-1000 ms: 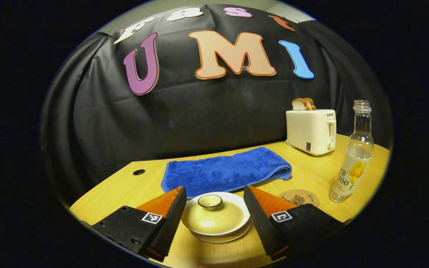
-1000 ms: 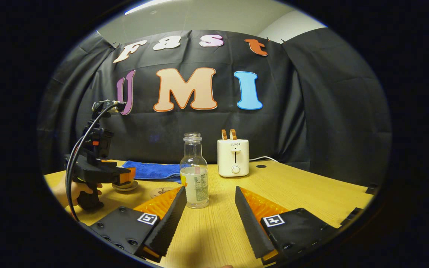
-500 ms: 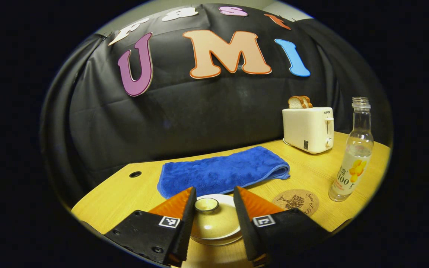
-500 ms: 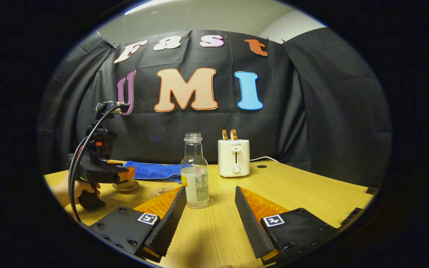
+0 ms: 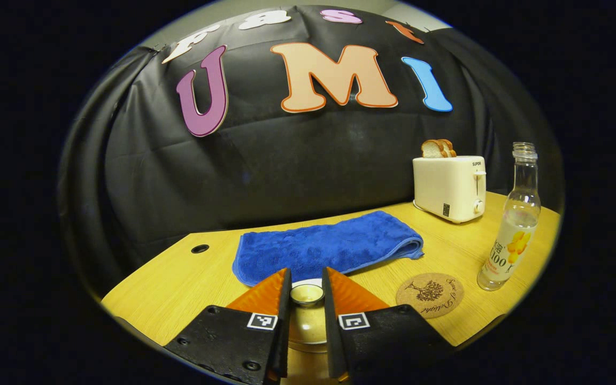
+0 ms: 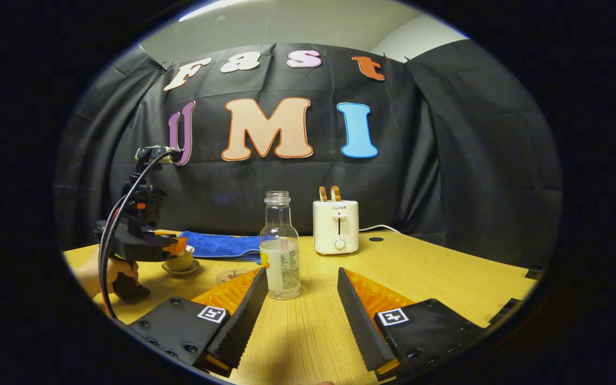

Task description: Open the teacup lid with one hand, grasp the water bottle and pour water into the teacup with the other hand; after pouring, place the water bottle on the coaster and then close the teacup lid.

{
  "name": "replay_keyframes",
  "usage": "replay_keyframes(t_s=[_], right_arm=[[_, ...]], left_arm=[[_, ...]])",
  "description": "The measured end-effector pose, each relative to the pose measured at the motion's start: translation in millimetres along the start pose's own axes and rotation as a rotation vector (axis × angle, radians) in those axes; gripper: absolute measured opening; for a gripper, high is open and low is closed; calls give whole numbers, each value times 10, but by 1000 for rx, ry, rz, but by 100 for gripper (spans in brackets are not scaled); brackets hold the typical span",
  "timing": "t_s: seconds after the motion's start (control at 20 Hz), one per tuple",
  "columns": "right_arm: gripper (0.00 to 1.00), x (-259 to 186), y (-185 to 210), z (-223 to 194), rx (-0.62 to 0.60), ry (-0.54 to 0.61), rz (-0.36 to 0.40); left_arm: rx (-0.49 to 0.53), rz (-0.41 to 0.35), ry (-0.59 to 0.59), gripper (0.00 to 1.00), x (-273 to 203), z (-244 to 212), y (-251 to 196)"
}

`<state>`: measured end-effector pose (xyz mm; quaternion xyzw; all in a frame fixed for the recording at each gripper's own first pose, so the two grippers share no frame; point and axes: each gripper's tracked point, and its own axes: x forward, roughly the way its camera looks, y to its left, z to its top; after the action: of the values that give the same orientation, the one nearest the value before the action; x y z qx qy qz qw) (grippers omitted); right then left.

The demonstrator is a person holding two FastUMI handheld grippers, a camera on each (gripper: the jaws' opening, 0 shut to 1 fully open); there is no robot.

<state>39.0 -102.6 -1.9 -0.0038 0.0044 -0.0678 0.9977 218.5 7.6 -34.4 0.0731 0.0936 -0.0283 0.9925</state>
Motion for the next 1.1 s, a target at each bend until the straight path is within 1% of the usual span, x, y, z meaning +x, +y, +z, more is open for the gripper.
replay_keyframes(t_s=[0.05,0.1,0.35,0.4,0.5,0.6,0.75,0.85,0.9,0.95,1.0,1.05,1.1], right_arm=[[94,4,-1,4,0,0,0],[87,3,-3,-2,0,0,0],[87,6,-3,3,-1,-1,-1],[94,0,-3,1,-1,-1,-2],[94,0,-16,12,-2,-6,-8],[93,14,-7,12,-1,-8,-10],[93,52,21,18,-2,-9,-4],[93,100,65,3,-2,-7,10],[86,141,93,-4,-1,-3,15],[86,179,126,2,-1,-5,23],[93,226,169,-7,-1,-2,29],[86,287,210,-10,-2,-1,36],[86,346,249,-25,-3,3,40]], left_arm=[[-3,1,-3,27,-4,9,8],[-8,0,-8,26,-2,16,10],[-20,4,-9,24,-35,7,35],[-28,7,-18,24,-58,13,55],[-55,8,-60,24,-105,71,82],[-70,9,-106,24,-181,122,101],[-46,27,-167,24,-353,187,159],[-37,14,-176,24,-476,163,156],[-42,17,-178,24,-558,147,196],[-52,15,-185,24,-616,140,237],[-66,16,-185,24,-694,112,286],[-77,15,-187,24,-765,94,342],[-86,18,-190,24,-851,68,406]])
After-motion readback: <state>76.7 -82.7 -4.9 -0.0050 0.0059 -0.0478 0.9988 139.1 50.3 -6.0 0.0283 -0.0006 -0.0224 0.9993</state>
